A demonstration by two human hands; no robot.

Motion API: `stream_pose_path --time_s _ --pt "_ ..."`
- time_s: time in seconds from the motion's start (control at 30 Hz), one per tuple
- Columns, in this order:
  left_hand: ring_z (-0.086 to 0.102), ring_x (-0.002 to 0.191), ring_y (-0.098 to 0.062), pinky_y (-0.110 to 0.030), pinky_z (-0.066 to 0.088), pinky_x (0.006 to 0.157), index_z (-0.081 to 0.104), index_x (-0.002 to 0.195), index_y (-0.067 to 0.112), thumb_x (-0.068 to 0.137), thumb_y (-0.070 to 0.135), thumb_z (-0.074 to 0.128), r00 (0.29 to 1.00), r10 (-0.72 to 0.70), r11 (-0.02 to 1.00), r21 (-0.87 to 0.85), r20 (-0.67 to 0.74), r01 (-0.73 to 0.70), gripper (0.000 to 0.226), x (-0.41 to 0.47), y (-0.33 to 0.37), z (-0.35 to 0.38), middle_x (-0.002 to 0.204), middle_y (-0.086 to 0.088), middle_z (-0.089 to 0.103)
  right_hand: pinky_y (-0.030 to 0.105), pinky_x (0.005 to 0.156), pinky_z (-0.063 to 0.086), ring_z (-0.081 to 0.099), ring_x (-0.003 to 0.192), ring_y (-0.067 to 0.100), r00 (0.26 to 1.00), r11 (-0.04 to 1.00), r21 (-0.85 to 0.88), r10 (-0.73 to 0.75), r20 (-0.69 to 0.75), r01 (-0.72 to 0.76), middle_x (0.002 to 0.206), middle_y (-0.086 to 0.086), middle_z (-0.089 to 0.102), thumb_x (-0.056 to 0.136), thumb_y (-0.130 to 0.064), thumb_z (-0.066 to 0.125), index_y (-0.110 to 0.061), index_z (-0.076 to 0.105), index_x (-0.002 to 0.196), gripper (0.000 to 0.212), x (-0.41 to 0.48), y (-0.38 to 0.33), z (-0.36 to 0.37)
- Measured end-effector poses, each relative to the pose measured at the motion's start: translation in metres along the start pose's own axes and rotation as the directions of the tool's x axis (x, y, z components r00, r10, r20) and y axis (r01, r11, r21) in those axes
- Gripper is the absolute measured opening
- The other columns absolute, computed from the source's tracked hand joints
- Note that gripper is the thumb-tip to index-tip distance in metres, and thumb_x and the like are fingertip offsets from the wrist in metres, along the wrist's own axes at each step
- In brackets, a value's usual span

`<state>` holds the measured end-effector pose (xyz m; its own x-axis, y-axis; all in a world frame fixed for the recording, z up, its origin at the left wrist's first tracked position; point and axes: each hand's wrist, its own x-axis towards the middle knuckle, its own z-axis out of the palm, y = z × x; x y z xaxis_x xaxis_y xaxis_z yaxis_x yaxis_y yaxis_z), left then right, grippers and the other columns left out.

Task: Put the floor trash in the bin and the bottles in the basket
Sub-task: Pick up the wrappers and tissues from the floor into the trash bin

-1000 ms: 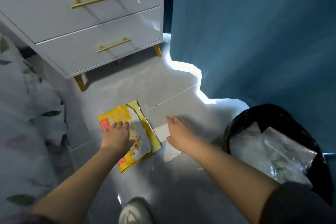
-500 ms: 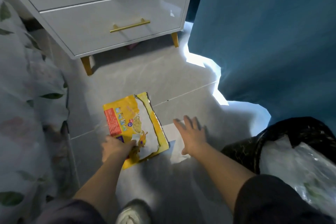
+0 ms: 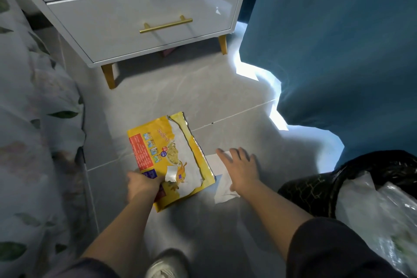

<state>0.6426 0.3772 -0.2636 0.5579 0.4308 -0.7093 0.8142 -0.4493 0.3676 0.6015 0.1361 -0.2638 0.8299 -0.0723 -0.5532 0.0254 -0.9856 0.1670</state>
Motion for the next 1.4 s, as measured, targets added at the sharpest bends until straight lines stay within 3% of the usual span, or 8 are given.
stream_pose_path --time_s 0.17,0.33,0.5,0.8,0.9,1.07,1.27,1.4 --pt "0.063 0.091 -0.033 -0.042 0.055 0.072 0.056 0.113 0.004 0.079 0.022 0.075 0.992 0.077 0.995 -0.076 0.105 -0.069 0.043 0.007 -0.001 -0.017 0.107 -0.015 0.064 0.047 0.107 0.032 0.028 0.134 0.034 1.000 1.000 -0.011 0.010 0.020 -0.010 0.146 0.014 0.025 0.070 -0.043 0.079 -0.032 0.002 0.146 0.109 0.003 -0.001 0.002" --pt "0.060 0.087 -0.030 -0.042 0.051 0.080 0.058 0.099 0.004 0.084 0.017 0.070 0.982 0.119 0.983 -0.157 0.148 -0.095 0.023 0.019 -0.011 -0.043 0.110 -0.020 0.064 0.049 0.108 0.029 0.028 0.133 0.032 0.998 1.000 -0.005 0.017 0.065 -0.017 0.145 0.013 0.025 0.071 -0.039 0.079 -0.023 0.021 0.141 0.092 0.004 0.000 -0.003" --pt "0.058 0.107 -0.040 -0.045 0.046 0.085 0.054 0.116 -0.002 0.089 0.018 0.063 0.983 0.093 0.986 -0.148 0.159 -0.070 0.034 0.022 -0.017 -0.062 0.118 -0.023 0.060 0.044 0.103 0.031 0.031 0.131 0.029 0.997 0.999 0.035 0.024 0.078 -0.027 0.144 0.011 0.028 0.070 -0.032 0.080 -0.016 0.027 0.138 0.088 0.004 0.001 -0.009" --pt "0.057 0.109 -0.039 -0.046 0.046 0.087 0.053 0.120 0.001 0.091 0.019 0.060 0.989 0.050 0.991 -0.134 0.139 -0.031 0.035 0.017 -0.027 -0.069 0.121 -0.022 0.059 0.039 0.097 0.034 0.045 0.124 0.027 0.997 0.992 0.108 0.056 0.051 -0.061 0.137 0.008 0.043 0.083 -0.028 0.067 -0.012 0.029 0.137 0.068 0.003 0.003 -0.014" --pt "0.056 0.109 -0.040 -0.045 0.044 0.084 0.052 0.121 0.001 0.092 0.019 0.059 0.989 0.051 0.990 -0.134 0.136 -0.032 0.035 0.015 -0.025 -0.069 0.121 -0.022 0.058 0.035 0.091 0.041 0.054 0.117 0.027 0.997 0.987 0.144 0.062 0.051 -0.068 0.128 0.009 0.054 0.090 -0.021 0.057 -0.010 0.036 0.132 0.049 0.001 0.010 -0.022" --pt "0.058 0.108 -0.039 -0.048 0.047 0.089 0.054 0.120 0.003 0.091 0.018 0.060 0.989 0.052 0.989 -0.147 0.141 -0.031 0.033 0.013 -0.024 -0.072 0.120 -0.021 0.059 0.032 0.088 0.047 0.059 0.110 0.026 0.981 0.945 0.275 0.148 0.128 -0.179 0.121 0.007 0.061 0.092 -0.021 0.057 -0.013 0.055 0.121 0.030 -0.002 0.023 -0.031" --pt "0.058 0.108 -0.039 -0.052 0.047 0.093 0.054 0.121 0.003 0.091 0.020 0.061 0.988 0.049 0.991 -0.131 0.149 -0.030 0.036 0.010 -0.023 -0.075 0.120 -0.022 0.060 0.041 0.094 0.049 0.058 0.111 0.030 0.942 0.806 0.490 0.257 0.214 -0.331 0.126 0.012 0.057 0.094 -0.020 0.054 -0.009 0.053 0.126 0.034 -0.010 0.038 -0.037" --pt "0.058 0.108 -0.038 -0.051 0.047 0.093 0.054 0.121 0.003 0.091 0.020 0.061 0.987 0.056 0.991 -0.132 0.153 -0.036 0.035 0.009 -0.021 -0.074 0.120 -0.021 0.060 0.038 0.089 0.051 0.060 0.107 0.029 0.881 0.740 0.481 0.429 0.202 -0.471 0.119 0.011 0.061 0.092 -0.023 0.056 -0.010 0.056 0.119 0.030 -0.017 0.048 -0.041"
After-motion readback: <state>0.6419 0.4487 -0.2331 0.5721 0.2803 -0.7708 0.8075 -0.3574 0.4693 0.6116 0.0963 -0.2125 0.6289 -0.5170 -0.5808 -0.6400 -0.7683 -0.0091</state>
